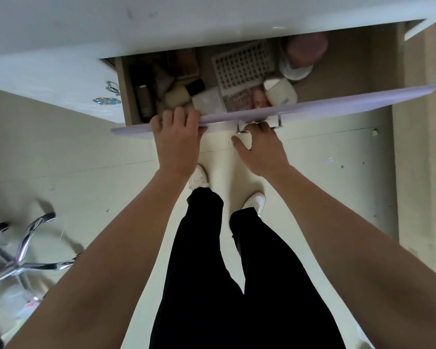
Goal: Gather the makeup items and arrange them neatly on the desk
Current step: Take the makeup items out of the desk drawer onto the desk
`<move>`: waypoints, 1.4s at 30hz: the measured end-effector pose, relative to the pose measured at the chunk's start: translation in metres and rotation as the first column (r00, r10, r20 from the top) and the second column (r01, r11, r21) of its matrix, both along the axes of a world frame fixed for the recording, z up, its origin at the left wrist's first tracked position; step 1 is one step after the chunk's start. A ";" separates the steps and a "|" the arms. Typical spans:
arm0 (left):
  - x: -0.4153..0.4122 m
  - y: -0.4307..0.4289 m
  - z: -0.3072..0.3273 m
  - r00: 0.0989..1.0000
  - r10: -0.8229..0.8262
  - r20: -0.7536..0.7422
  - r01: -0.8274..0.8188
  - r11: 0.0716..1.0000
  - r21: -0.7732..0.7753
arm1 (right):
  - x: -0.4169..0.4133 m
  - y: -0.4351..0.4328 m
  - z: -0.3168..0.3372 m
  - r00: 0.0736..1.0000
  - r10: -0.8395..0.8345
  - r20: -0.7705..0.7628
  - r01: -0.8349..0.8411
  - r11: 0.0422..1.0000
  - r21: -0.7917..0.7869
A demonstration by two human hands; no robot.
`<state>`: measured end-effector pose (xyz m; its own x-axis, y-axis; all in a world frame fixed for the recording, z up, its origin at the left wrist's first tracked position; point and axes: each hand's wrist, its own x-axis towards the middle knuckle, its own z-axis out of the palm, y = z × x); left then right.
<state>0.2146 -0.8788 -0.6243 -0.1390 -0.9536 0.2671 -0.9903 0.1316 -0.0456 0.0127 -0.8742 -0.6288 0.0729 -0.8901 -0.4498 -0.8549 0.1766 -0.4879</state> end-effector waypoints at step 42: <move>0.046 -0.048 0.008 0.901 0.422 -0.099 -0.251 0.694 0.674 | 0.040 -0.104 0.015 0.920 0.297 -0.257 -0.284 0.955 0.088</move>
<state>0.2602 -0.9267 -0.6161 0.2082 -0.8766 -0.4339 -0.9416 -0.2996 0.1535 0.0522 -0.9781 -0.6139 0.1976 -0.8247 -0.5299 -0.9687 -0.0815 -0.2343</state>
